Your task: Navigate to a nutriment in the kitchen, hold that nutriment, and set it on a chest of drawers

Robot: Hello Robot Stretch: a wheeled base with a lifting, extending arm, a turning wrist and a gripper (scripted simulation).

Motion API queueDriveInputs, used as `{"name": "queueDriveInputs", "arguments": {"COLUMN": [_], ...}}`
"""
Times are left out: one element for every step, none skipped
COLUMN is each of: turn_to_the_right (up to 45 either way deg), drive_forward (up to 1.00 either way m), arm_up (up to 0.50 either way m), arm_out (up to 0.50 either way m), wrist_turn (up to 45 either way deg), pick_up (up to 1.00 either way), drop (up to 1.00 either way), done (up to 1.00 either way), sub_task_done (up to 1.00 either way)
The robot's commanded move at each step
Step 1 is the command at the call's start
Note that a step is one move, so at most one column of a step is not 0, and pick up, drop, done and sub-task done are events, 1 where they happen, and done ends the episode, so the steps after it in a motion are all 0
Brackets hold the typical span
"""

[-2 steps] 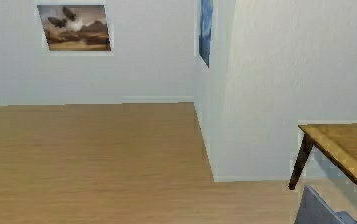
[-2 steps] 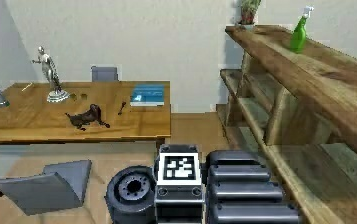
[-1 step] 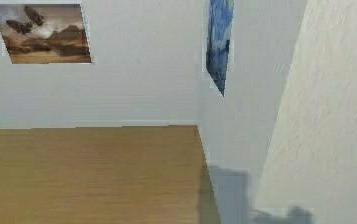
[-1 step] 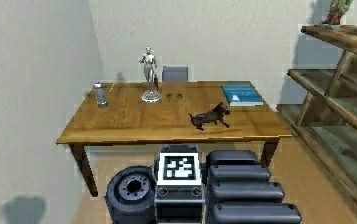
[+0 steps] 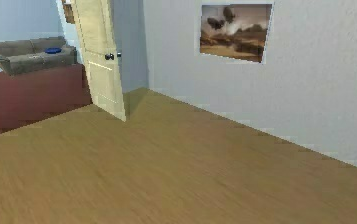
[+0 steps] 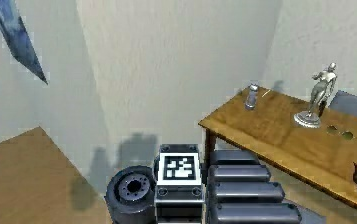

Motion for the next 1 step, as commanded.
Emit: {"name": "queueDriveInputs", "arguments": {"turn_to_the_right": [-9.0], "drive_forward": [0.0], "arm_up": [0.0], "arm_out": [0.0], "wrist_turn": [0.0], "pick_up": [0.0], "drop": [0.0], "done": [0.0], "sub_task_done": [0.0]}}
